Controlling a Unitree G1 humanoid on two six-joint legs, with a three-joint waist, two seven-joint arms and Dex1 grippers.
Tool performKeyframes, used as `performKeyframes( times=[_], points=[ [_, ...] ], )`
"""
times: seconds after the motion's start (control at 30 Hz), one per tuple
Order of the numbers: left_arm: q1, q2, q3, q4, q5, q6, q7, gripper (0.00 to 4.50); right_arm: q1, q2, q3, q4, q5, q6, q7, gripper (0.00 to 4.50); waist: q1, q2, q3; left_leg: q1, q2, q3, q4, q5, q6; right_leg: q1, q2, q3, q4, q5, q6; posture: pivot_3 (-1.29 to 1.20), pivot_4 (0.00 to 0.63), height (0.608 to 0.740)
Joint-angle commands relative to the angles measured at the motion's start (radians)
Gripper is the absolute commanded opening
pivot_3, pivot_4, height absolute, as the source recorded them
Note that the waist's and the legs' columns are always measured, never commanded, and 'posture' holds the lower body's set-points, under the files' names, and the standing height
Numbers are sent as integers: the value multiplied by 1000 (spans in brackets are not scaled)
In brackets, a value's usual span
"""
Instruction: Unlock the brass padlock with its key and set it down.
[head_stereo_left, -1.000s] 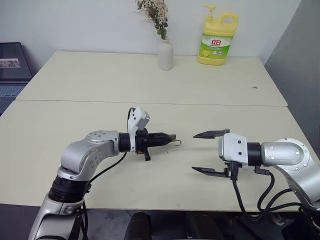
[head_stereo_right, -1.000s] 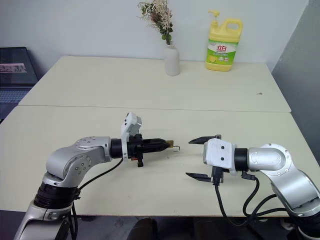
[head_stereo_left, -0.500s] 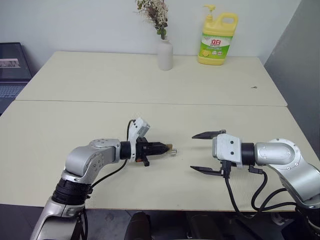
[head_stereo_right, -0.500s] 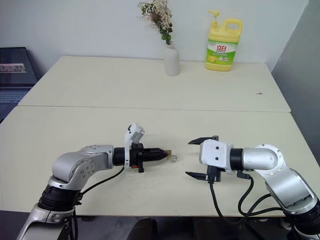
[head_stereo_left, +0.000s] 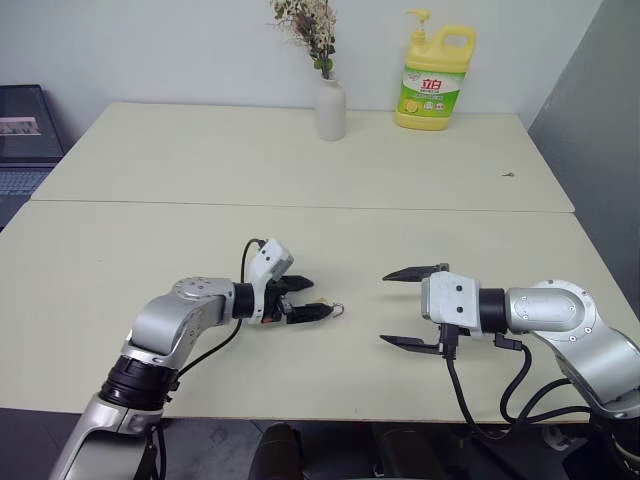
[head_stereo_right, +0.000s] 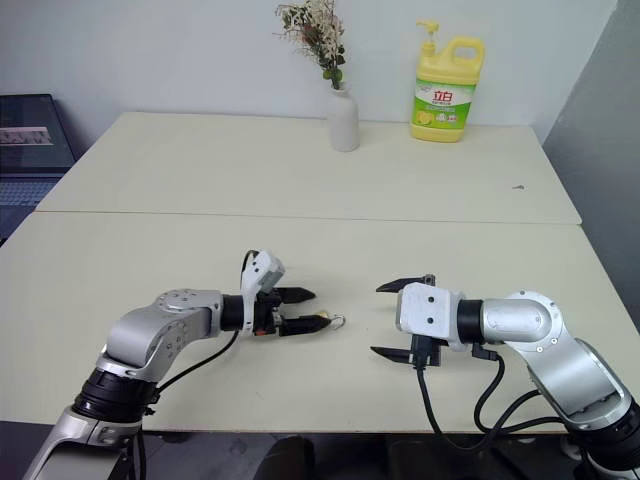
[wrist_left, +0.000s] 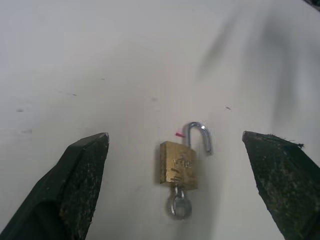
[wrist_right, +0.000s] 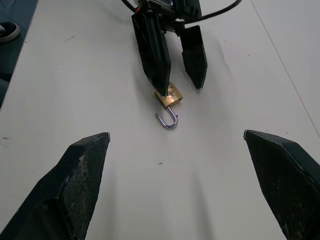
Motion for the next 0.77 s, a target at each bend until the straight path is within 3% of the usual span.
performKeyframes(
  times=[0.03, 0.23, 0.37, 0.77],
  points=[
    [34, 92, 72, -111, 38, -157, -71, 4480, 10, -3, -12, -15, -3, -12, -5, 4500, -4, 0, 0, 0, 0, 0, 0, 0, 0, 0, 0, 0, 0, 0, 0, 0, 150, 740],
    [141, 260, 161, -200, 48, -299, -205, 4480, 18, -7, -21, 3, 6, -12, 2, 4500, -2, 0, 0, 0, 1, 1, -1, 0, 0, 0, 0, 0, -1, 0, 0, 0, 150, 740],
    [195, 322, 206, -193, 88, -370, -220, 4480, 17, 7, -34, 17, 32, 6, -2, 4500, -1, 0, 0, 0, 1, 1, -1, 0, 0, 0, 0, 0, -1, -1, -1, 0, 150, 740],
    [270, 303, 259, -276, 52, -326, -149, 4480, 3, 17, -25, 74, 50, -8, 14, 4500, 0, 0, 0, 0, 1, 2, -1, 0, 0, -1, 0, 0, -2, -1, -1, 0, 150, 740]
  ],
)
